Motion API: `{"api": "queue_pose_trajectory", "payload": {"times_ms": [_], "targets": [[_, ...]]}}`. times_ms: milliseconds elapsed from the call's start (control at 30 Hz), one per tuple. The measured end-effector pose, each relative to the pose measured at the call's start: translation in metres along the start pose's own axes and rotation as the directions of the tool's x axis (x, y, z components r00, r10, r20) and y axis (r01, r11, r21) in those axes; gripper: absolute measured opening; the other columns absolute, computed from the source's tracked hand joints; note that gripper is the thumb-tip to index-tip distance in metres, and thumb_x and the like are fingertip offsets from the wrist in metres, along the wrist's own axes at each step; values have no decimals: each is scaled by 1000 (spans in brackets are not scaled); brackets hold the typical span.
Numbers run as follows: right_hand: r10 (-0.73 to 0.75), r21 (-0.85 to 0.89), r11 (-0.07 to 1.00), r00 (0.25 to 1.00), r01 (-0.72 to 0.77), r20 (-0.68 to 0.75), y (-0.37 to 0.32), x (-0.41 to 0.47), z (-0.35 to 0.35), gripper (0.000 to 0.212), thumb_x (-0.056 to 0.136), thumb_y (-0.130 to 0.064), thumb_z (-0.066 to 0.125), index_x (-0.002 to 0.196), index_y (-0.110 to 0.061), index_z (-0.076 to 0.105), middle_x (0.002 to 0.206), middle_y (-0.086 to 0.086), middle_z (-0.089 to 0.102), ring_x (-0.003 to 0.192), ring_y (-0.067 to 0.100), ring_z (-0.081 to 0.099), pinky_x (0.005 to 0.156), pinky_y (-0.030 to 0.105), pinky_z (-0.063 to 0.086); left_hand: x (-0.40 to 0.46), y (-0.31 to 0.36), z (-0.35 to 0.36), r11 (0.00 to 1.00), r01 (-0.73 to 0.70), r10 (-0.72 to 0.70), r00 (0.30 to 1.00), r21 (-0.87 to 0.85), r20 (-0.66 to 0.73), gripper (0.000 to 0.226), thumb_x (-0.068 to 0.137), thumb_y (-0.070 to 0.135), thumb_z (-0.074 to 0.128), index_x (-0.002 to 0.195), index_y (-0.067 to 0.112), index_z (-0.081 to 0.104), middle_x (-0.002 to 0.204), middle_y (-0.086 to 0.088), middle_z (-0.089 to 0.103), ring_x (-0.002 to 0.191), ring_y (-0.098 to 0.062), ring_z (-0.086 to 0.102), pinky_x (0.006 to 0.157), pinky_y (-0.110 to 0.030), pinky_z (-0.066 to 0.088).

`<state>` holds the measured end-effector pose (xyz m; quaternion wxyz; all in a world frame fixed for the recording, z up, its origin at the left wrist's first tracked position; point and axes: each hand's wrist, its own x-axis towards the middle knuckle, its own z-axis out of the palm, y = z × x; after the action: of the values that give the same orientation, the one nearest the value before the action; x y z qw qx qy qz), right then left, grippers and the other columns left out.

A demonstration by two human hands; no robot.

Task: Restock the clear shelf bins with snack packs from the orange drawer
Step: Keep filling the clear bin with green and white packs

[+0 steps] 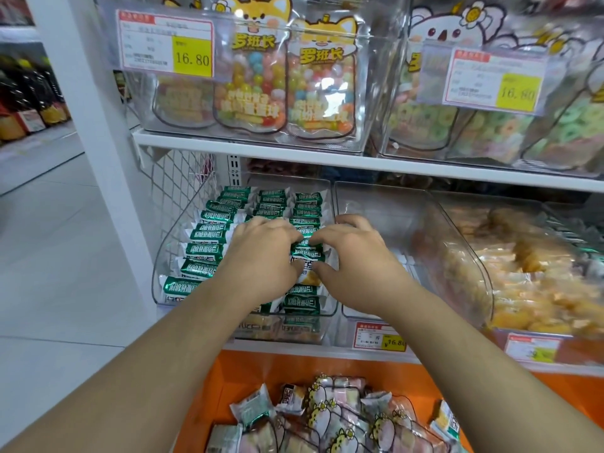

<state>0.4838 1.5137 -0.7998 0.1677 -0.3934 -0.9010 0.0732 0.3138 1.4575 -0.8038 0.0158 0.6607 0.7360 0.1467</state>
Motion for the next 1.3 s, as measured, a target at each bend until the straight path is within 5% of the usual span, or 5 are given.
{"api": "queue_pose_trajectory", "payload": {"times_ms": [233, 433, 700, 867, 1300], "targets": [[19, 90, 996, 997, -12, -77, -13, -16, -25, 41, 99, -35, 67, 138, -26, 63, 141, -8, 63, 138, 14, 47, 118, 33, 36, -24, 2, -21, 972, -79, 59, 994, -220, -96, 49, 97, 42, 68, 144, 34, 58, 148, 15, 54, 137, -15, 43, 120, -42, 33], [56, 330, 944, 982, 7, -181, -36, -76, -31, 21, 99, -23, 65, 120, -25, 66, 100, -14, 68, 85, -1, 58, 75, 15, 45, -85, 9, -33, 905, -160, 78, 974, -394, -215, 26, 96, 30, 68, 122, 31, 72, 122, 18, 67, 116, -1, 59, 101, -30, 51], [105, 429, 882, 968, -196, 227, -31, -166, 50, 19, 96, -15, 66, 113, -22, 68, 94, -14, 68, 89, 8, 65, 81, 29, 55, -193, -3, 62, 816, 237, -154, 968, -527, 197, 6, 96, 25, 72, 100, 29, 74, 103, 16, 69, 97, 1, 63, 92, -29, 54], [224, 386, 827, 870, -408, 439, -9, -191, 118, 24, 93, -18, 63, 116, -26, 65, 95, -11, 71, 86, 14, 67, 73, 33, 56, -207, -20, 142, 787, 418, -246, 887, -453, 391, 35, 94, 39, 75, 127, 32, 66, 128, 12, 68, 116, -11, 64, 89, -24, 48], [455, 521, 529, 742, -670, 493, 60, -184, 220, 23, 97, -10, 59, 103, -31, 67, 83, 13, 75, 78, 35, 70, 61, 43, 54, -132, -73, 309, 745, 618, -410, 719, -249, 561, 78, 88, 47, 80, 154, 24, 46, 147, -3, 60, 127, -25, 60, 104, -35, 51]]}}
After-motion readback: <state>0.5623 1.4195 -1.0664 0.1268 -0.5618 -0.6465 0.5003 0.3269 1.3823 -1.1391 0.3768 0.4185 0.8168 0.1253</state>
